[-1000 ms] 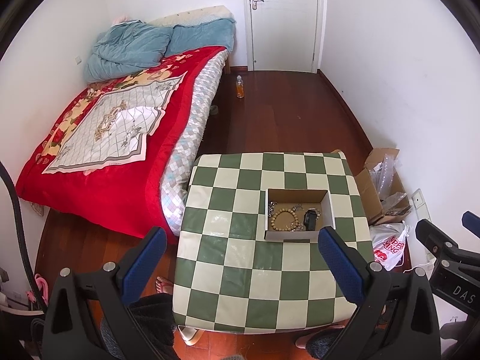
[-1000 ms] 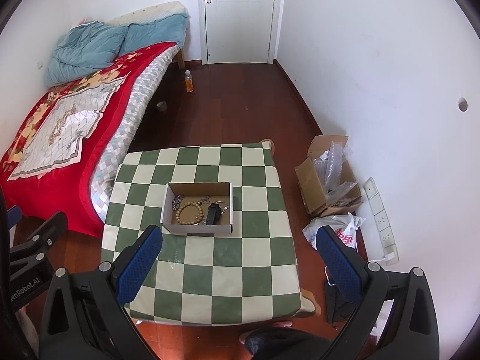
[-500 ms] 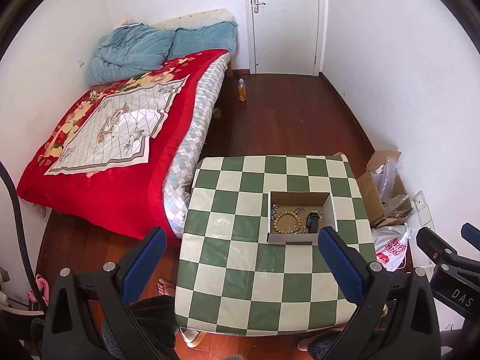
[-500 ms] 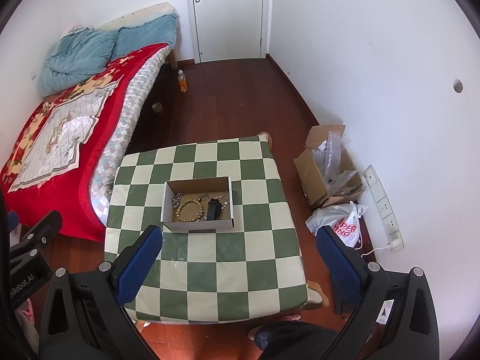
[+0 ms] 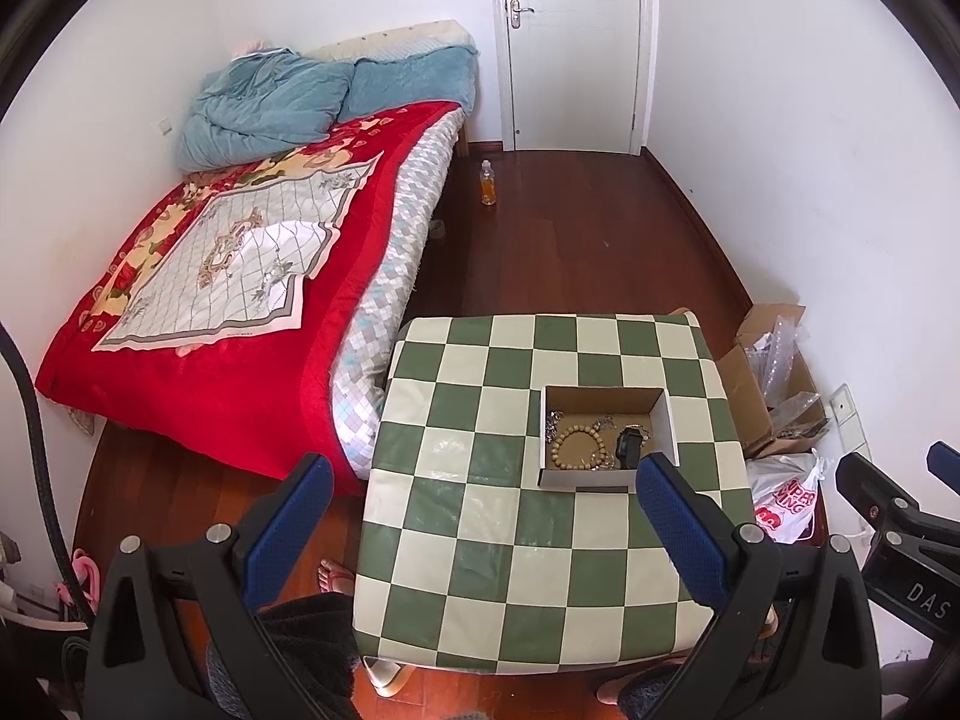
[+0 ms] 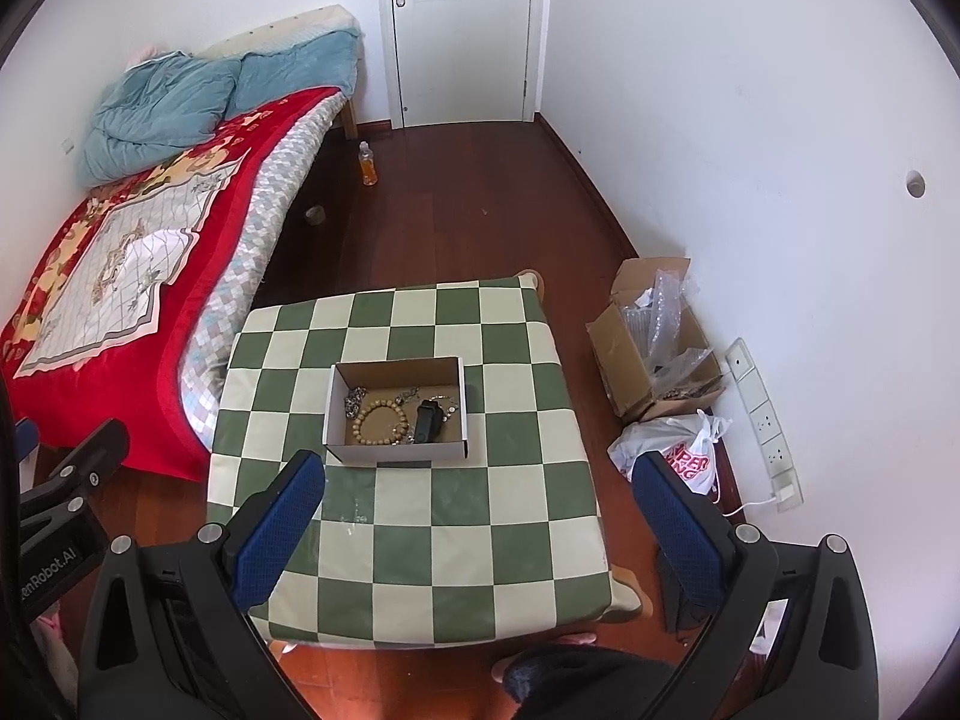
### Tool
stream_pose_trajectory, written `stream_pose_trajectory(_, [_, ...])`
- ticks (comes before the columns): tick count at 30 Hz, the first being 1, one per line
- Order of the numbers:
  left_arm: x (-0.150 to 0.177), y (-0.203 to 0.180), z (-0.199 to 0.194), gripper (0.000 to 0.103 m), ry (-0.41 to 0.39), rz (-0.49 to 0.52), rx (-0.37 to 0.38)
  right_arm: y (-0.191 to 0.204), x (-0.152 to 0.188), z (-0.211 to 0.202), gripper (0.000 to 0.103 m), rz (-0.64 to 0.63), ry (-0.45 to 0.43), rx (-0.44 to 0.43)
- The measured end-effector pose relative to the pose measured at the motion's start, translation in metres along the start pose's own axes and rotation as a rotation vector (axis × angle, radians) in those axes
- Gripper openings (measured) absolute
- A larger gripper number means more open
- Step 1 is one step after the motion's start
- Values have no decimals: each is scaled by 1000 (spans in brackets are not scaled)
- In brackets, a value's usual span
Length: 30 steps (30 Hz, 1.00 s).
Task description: Organize jewelry
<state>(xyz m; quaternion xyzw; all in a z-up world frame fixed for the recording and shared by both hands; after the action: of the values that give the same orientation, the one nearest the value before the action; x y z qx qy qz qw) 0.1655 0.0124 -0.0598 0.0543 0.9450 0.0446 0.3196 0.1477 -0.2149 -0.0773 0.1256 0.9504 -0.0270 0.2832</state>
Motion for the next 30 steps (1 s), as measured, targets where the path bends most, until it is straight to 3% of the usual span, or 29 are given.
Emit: stream_pose_trajectory(30, [-7, -9, -6, 103, -19, 5, -2, -3, -12, -6, 103, 2, -9, -12])
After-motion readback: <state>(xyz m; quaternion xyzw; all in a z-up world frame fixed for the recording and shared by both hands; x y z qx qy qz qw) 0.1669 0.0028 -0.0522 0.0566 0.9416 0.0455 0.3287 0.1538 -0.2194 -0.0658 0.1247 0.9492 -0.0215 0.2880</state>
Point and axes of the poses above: each gripper's, at about its wrist camera, not at the fingertips, and z roughly the way its jaws point, y to its left, x to its underside, the point moved 8 cm from there along z, roughly the way its jaws point, and after that the axes turned 6 degrees about z, right-handed, at the moved point
